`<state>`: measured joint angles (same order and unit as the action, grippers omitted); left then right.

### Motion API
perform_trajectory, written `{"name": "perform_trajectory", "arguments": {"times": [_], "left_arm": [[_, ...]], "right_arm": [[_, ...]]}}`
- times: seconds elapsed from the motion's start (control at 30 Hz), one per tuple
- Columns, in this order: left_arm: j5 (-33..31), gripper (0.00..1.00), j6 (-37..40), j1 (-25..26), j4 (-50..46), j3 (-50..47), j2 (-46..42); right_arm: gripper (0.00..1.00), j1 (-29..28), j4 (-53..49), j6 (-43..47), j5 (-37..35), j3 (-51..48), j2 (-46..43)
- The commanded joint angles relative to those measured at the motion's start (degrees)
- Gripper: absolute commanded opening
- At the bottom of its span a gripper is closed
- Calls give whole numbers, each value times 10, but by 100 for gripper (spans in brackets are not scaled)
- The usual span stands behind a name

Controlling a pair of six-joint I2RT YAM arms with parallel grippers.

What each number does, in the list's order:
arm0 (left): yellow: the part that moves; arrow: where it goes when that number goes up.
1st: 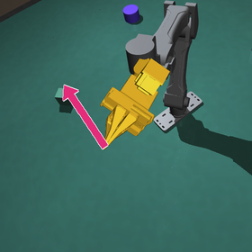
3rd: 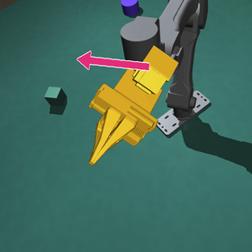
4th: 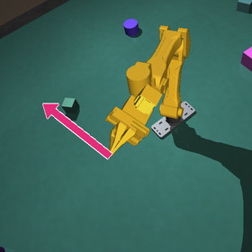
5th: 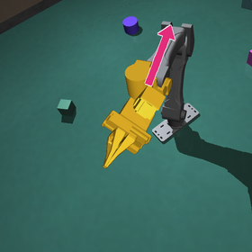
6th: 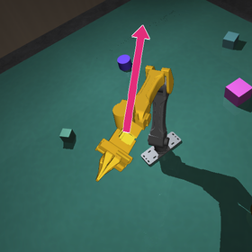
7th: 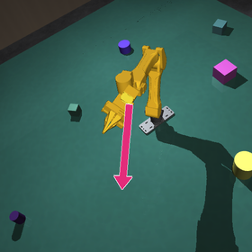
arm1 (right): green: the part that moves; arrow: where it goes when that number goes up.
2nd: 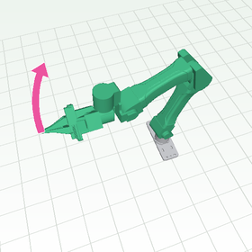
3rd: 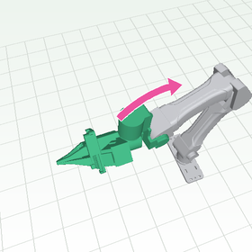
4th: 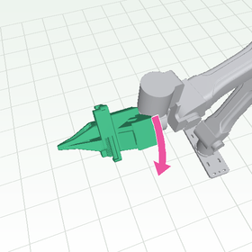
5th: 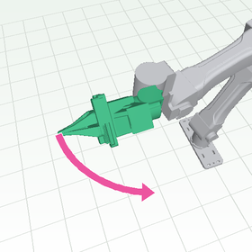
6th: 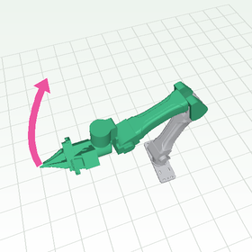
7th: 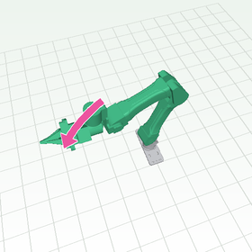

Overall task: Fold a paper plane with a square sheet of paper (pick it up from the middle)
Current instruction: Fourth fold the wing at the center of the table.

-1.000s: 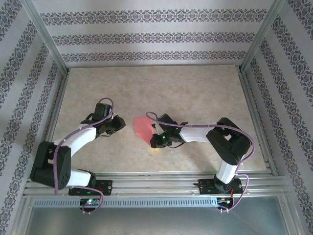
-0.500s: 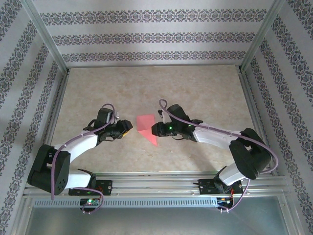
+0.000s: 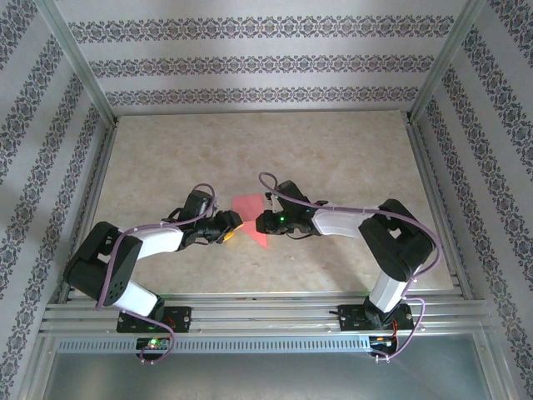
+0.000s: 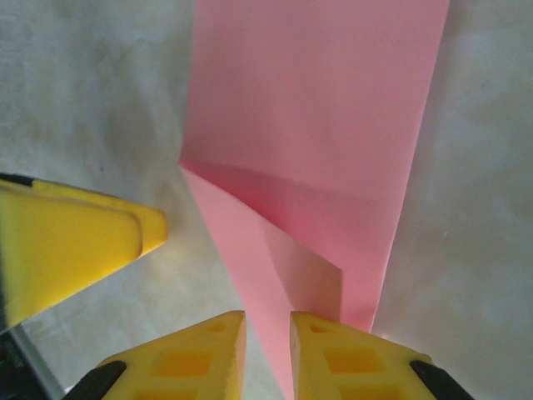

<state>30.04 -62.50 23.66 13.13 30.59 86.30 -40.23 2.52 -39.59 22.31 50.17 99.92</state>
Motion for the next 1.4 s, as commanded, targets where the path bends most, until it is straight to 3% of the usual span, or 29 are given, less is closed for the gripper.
{"name": "perform_trajectory", "arguments": {"times": [0.0,0.33,0.57,1.2,1.37], "left_arm": [[7,49,-23,6,39,-3,7],[15,47,-25,7,41,10,31],[21,35,-10,7,31,30,36],[-15,39,6,7,-27,55,58],[-4,33,4,7,-8,61,71]], "right_arm": [[22,7,-10,-4,-15,19,22],[21,13,-10,-20,-12,4,45],[22,18,-8,-27,-7,-9,48],[22,19,-5,-26,-2,-17,53],[21,20,-5,-26,-2,-18,54]]}}
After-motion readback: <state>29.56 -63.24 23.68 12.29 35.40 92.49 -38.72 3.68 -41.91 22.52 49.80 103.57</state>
